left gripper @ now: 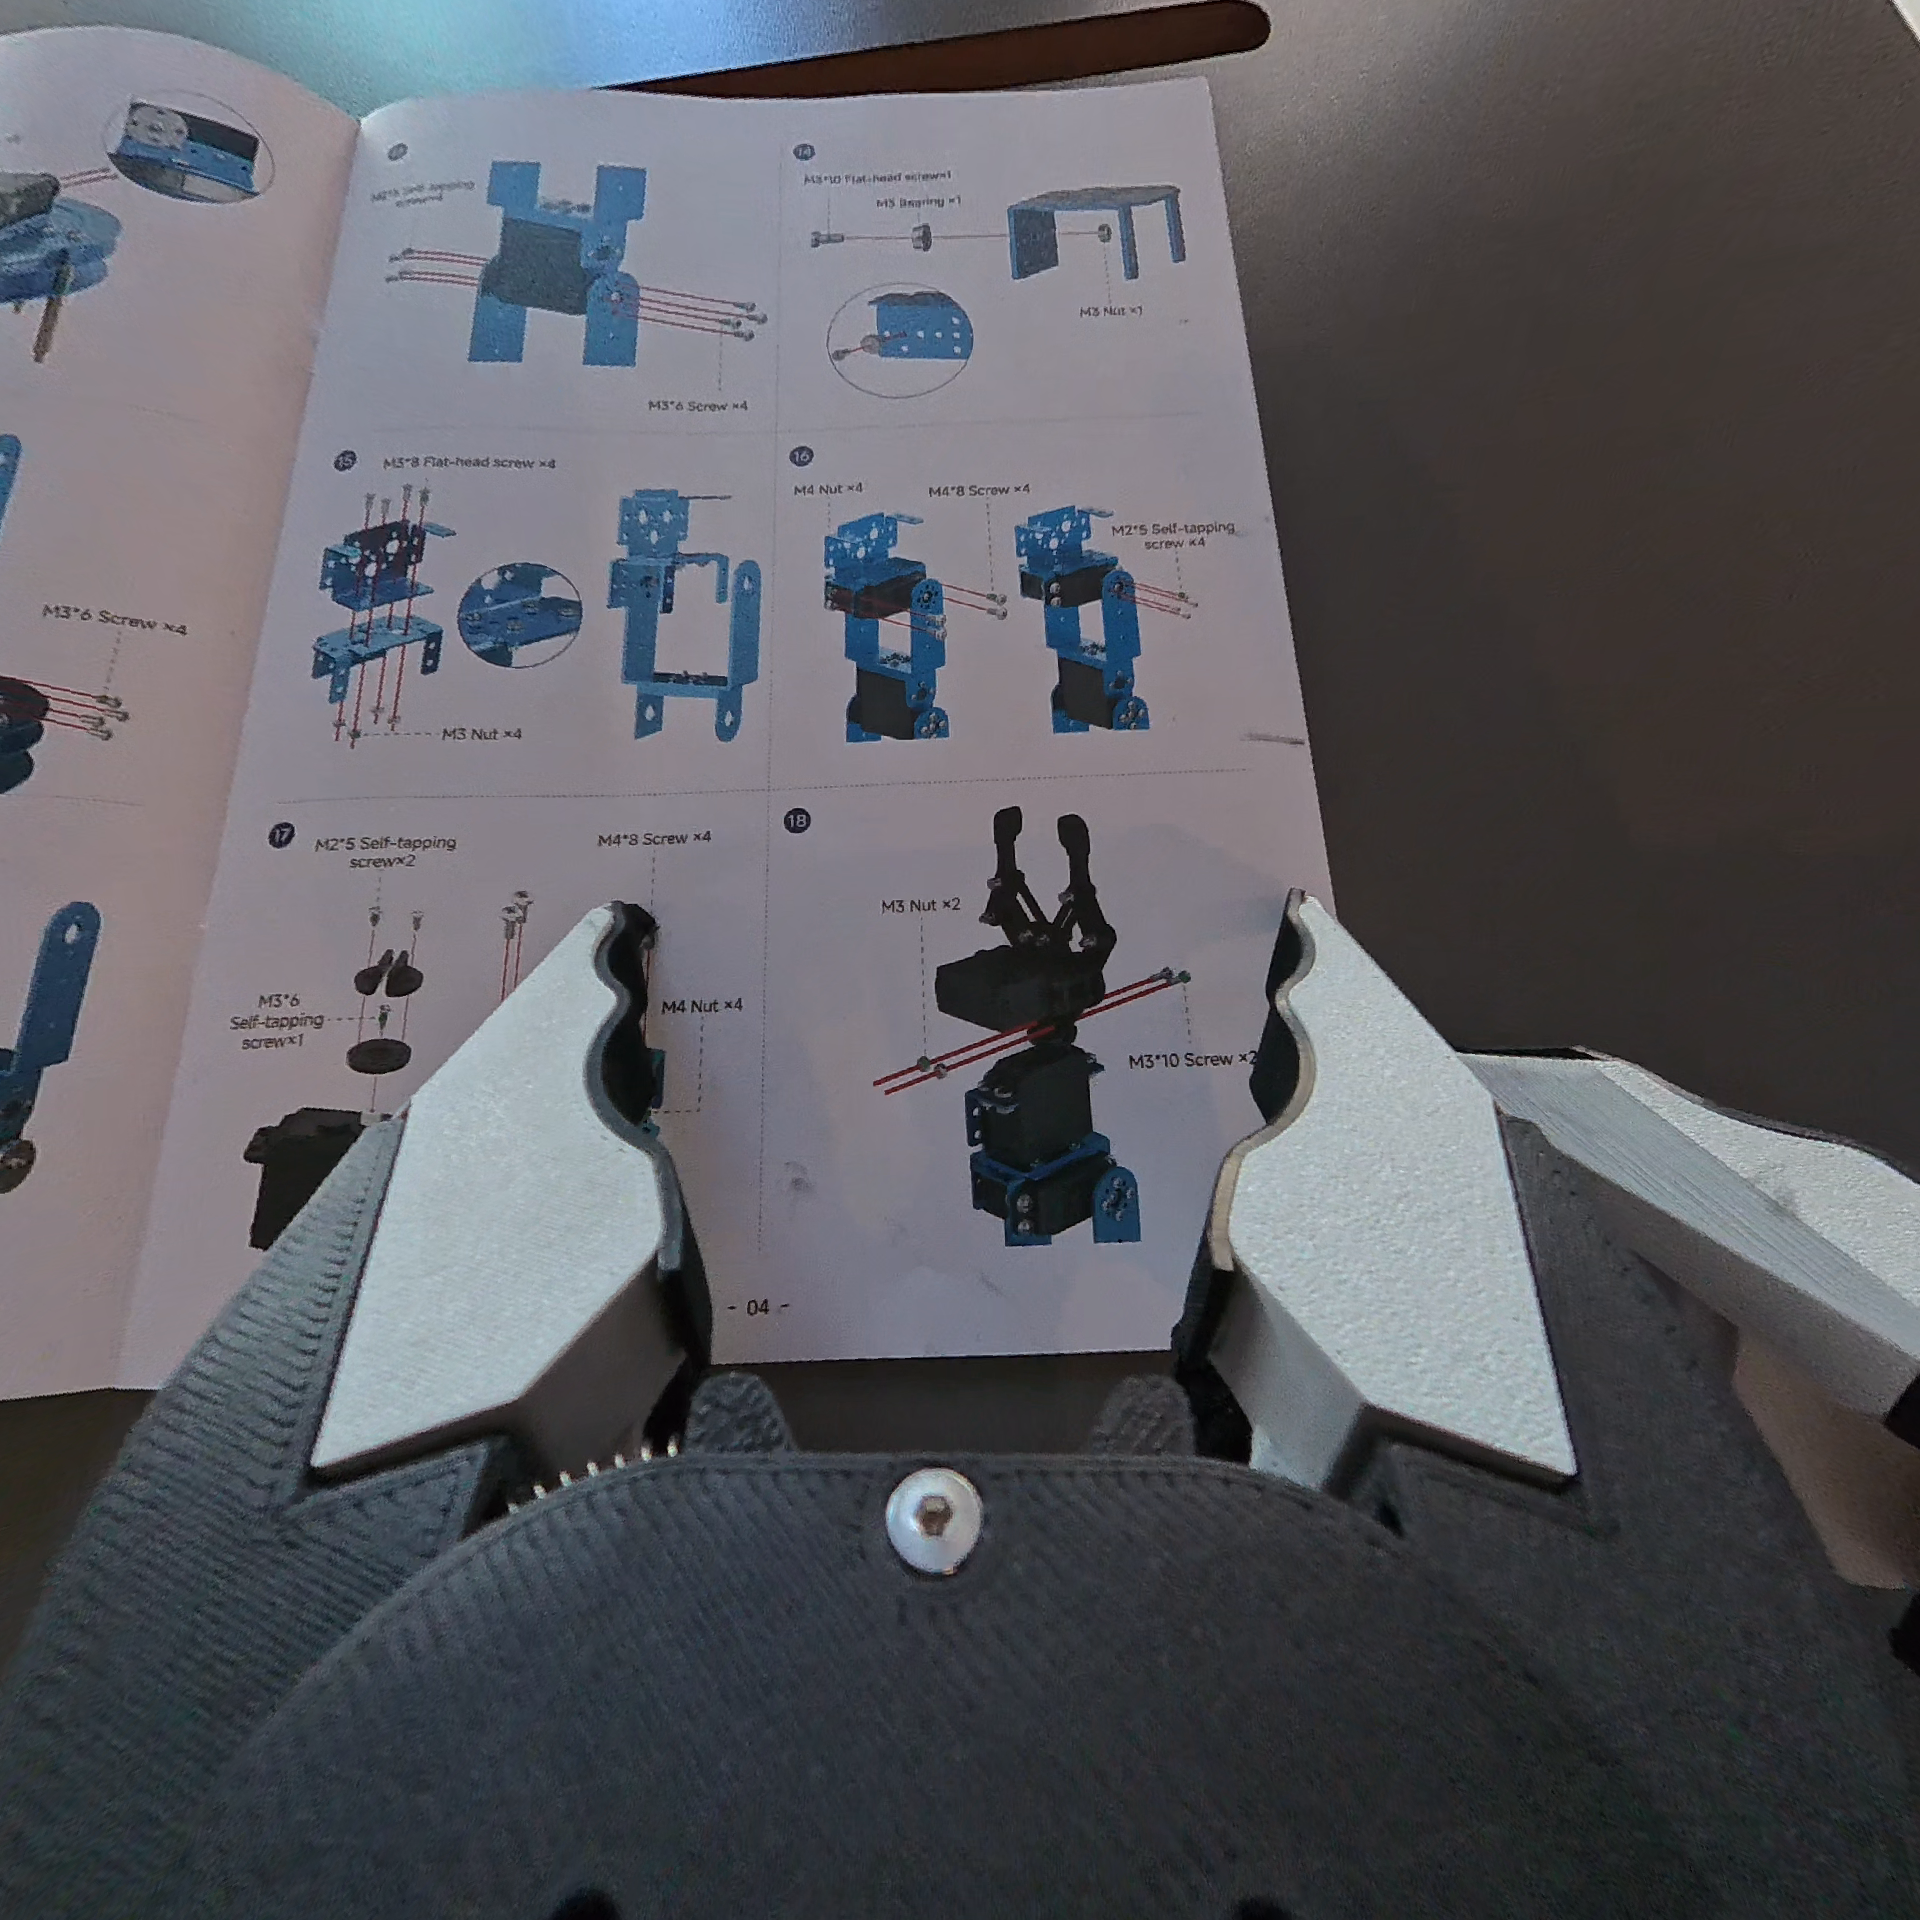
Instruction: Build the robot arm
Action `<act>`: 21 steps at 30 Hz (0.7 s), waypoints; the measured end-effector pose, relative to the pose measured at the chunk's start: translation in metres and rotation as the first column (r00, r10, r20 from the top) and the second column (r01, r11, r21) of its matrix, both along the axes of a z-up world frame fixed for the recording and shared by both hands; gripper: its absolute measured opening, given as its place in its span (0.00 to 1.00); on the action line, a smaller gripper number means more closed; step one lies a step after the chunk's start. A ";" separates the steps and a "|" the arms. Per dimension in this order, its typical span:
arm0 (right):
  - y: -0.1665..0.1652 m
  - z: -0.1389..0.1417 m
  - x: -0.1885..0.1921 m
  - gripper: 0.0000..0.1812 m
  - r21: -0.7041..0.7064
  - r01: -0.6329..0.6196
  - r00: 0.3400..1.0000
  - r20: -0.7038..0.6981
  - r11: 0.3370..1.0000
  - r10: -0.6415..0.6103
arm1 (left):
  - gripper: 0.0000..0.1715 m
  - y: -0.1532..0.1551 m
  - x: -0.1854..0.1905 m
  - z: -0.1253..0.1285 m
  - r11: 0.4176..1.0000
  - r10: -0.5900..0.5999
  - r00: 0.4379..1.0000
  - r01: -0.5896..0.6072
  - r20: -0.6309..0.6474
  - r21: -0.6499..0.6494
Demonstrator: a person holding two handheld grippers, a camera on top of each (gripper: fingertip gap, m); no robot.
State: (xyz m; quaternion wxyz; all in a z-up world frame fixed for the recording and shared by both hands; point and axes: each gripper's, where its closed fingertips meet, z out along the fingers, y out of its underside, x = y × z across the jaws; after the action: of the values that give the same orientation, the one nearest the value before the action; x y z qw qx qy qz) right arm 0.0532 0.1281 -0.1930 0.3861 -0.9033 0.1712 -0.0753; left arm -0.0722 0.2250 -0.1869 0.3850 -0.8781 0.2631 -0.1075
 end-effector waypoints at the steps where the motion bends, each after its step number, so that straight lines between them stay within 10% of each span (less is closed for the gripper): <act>1: 0.000 0.000 0.000 0.80 0.000 0.000 1.000 0.000 1.000 0.000 | 0.69 0.000 0.000 0.000 1.000 -0.001 1.000 0.001 -0.001 -0.001; 21: -0.003 0.003 0.003 0.79 0.008 0.019 1.000 -0.005 1.000 -0.019 | 0.50 0.008 -0.006 0.004 0.996 0.055 0.999 -0.054 -0.001 -0.077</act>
State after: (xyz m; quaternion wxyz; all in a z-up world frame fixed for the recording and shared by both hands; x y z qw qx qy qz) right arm 0.0565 0.1254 -0.1905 0.3888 -0.9002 0.1809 -0.0761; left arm -0.0784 0.2328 -0.1826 0.3537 -0.8991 0.2345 -0.1075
